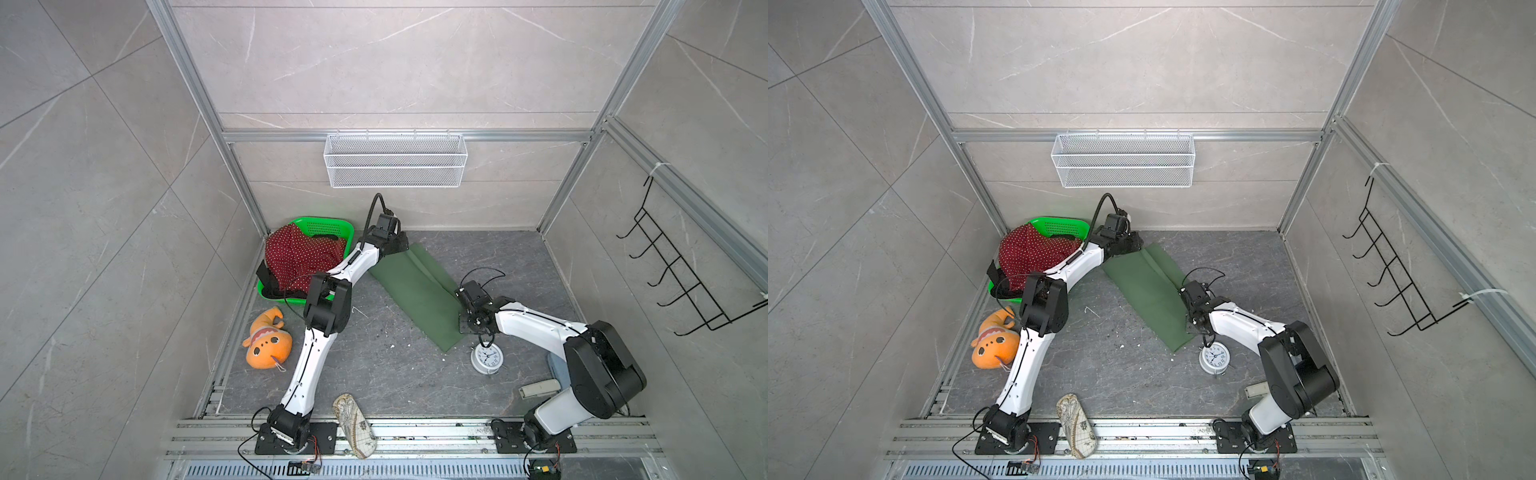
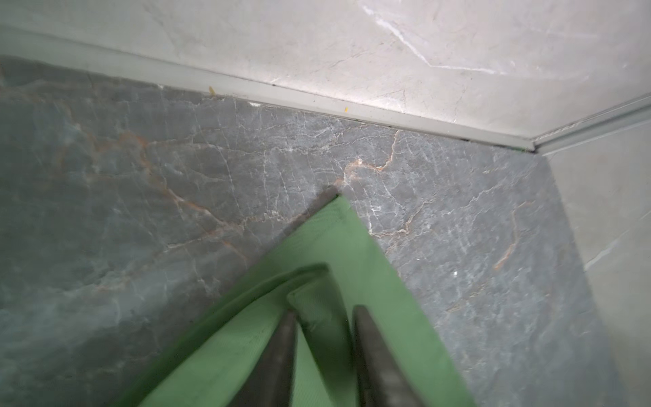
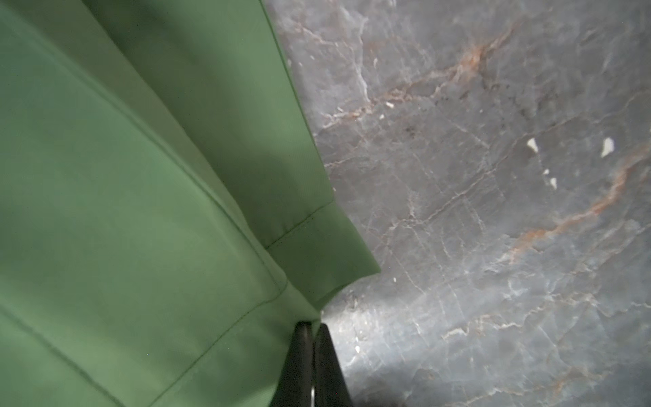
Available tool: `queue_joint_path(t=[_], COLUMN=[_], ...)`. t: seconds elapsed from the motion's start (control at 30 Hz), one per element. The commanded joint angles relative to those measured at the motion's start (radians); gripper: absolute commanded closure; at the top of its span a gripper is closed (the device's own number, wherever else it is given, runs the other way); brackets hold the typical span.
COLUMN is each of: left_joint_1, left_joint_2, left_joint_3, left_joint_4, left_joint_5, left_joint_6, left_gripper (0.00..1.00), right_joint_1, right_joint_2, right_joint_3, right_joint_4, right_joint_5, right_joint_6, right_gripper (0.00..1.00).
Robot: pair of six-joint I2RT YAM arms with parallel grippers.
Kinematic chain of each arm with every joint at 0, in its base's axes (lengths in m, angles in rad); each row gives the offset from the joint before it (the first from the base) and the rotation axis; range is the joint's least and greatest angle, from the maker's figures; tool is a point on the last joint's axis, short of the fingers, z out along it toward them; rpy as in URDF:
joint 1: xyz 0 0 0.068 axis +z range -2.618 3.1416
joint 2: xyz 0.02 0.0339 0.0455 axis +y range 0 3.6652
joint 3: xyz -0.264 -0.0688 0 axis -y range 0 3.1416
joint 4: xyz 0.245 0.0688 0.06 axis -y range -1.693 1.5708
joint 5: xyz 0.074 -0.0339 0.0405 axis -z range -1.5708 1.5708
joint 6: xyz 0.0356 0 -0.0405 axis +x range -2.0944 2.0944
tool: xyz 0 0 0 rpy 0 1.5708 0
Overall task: Fold and stack skirts
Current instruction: Fold the skirt at the center of the table.
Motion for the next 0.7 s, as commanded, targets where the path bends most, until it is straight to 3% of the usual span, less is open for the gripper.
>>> queue_joint_path(t=[0.0,0.2,0.37,0.67], left_joint_1=[0.006,0.007,0.007,0.007], left_joint_2=[-0.010,-0.066,-0.145,-0.335], left_joint_3=[-0.003,-0.084,-0.179,-0.408], left_joint_4=[0.102,0.165,0.200,0.233], left_joint_5=[0.023,0.032,0.048,0.092], left_joint_6=[-0.016,-0.002,0.020,0.103], left_gripper=[0.40,0.01,0.00,0.00], right_joint_1=[-0.021,-0.061,-0.099,-0.161], right_joint_2=[0.030,0.056,0.065,0.073], right_joint_3=[0.024,0.048,0.075,0.147], right_joint_4=[0.019,0.031,0.021,-0.032], right_joint_5=[0.002,-0.022,-0.035,-0.034], right_joint_6=[0.028,0.020,0.013,-0.023], right_gripper=[1.00,1.00,0.96,0.66])
